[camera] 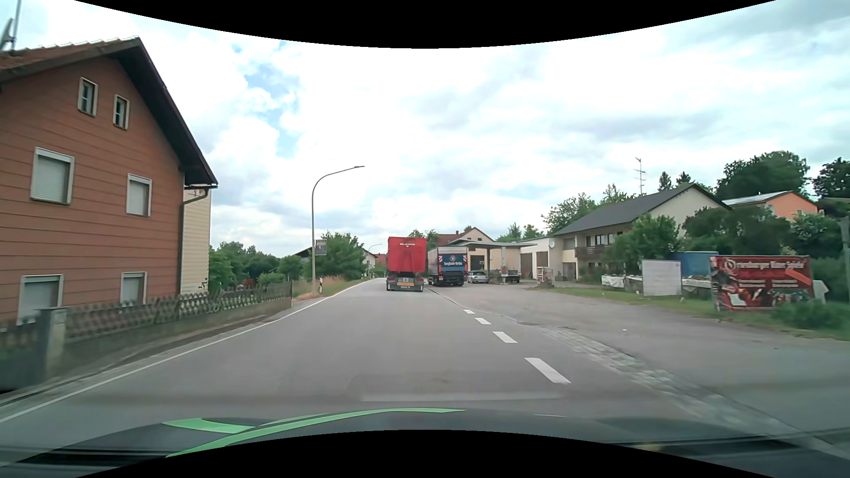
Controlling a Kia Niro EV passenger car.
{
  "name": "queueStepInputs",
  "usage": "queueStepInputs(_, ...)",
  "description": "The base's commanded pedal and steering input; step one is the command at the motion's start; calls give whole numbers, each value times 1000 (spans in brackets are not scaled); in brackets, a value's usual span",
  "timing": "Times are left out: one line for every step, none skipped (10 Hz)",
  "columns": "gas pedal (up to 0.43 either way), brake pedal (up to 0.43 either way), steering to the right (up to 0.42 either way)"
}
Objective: Follow the waypoints while adhering to traffic rules and regulations
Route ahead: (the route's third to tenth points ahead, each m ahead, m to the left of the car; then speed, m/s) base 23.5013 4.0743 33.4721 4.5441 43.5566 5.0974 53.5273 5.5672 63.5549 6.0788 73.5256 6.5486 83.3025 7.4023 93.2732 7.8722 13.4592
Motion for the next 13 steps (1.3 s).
queueStepInputs(0, 0, -18)
queueStepInputs(0, 0, -18)
queueStepInputs(0, 0, -18)
queueStepInputs(0, 0, -18)
queueStepInputs(0, 0, -18)
queueStepInputs(0, 0, -17)
queueStepInputs(0, 0, -17)
queueStepInputs(0, 0, -17)
queueStepInputs(0, 0, -16)
queueStepInputs(0, 0, -16)
queueStepInputs(0, 0, -14)
queueStepInputs(0, 0, -10)
queueStepInputs(0, 0, -9)
